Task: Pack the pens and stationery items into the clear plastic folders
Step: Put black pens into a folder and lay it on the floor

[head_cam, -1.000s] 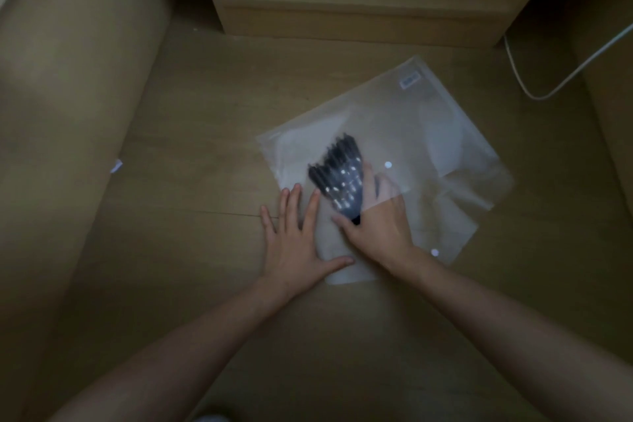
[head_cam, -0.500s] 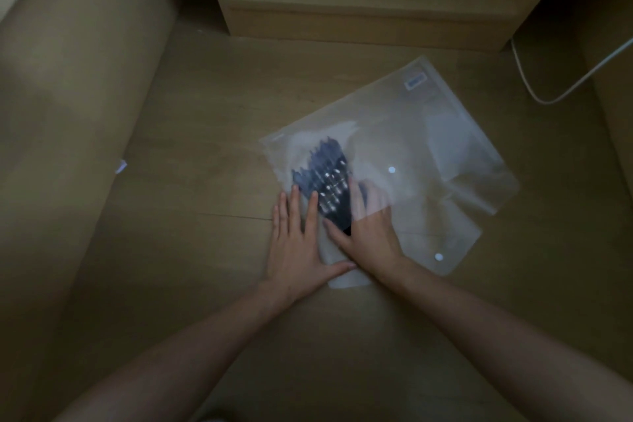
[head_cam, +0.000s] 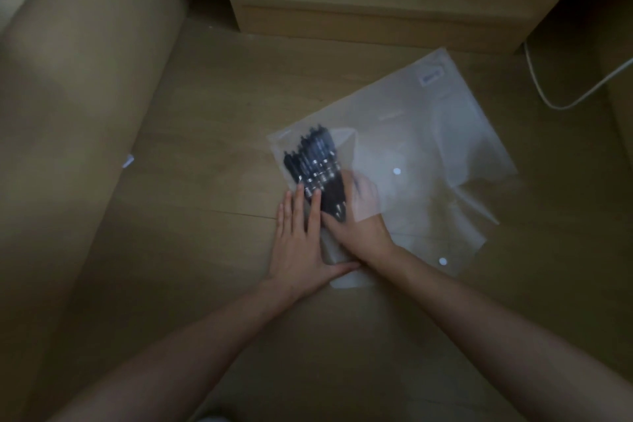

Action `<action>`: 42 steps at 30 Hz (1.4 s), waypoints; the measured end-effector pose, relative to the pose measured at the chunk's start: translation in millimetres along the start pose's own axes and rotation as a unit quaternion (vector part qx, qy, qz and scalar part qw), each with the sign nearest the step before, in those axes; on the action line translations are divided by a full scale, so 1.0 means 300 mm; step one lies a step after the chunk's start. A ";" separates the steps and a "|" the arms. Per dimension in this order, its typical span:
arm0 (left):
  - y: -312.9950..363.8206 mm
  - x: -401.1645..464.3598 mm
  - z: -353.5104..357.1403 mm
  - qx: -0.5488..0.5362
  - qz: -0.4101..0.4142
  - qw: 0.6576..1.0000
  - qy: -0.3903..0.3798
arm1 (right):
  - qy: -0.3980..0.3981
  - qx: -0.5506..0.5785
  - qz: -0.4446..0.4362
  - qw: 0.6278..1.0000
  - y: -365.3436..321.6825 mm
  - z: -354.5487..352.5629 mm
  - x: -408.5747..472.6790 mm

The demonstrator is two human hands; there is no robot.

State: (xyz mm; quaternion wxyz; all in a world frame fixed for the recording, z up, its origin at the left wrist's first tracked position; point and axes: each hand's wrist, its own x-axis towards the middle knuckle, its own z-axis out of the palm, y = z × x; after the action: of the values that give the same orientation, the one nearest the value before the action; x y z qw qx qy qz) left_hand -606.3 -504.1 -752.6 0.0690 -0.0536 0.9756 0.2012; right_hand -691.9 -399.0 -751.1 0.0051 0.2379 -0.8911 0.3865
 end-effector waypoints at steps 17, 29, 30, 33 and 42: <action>-0.015 -0.005 0.010 0.013 0.018 1.000 0.019 | -0.156 -0.047 -0.153 0.975 0.144 -0.069 -0.008; -0.029 0.000 0.019 0.045 0.032 0.998 0.015 | -0.141 -0.041 -0.177 0.973 0.127 0.002 0.071; -0.030 0.001 0.019 0.044 0.031 0.998 0.018 | -0.155 -0.045 -0.176 0.971 0.128 -0.004 0.070; -0.031 0.001 0.022 0.046 0.036 0.998 0.024 | -0.190 -0.059 -0.181 0.963 0.122 -0.023 0.063; -0.035 -0.002 0.022 0.052 0.032 0.998 0.001 | -0.130 -0.088 -0.133 0.979 0.094 0.020 0.052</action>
State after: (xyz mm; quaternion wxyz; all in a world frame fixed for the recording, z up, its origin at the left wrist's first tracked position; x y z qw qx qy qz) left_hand -603.8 -510.9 -762.5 0.0645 -0.0192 0.9861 0.1522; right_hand -716.7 -393.0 -771.6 -0.0388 0.4013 -0.8748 0.2685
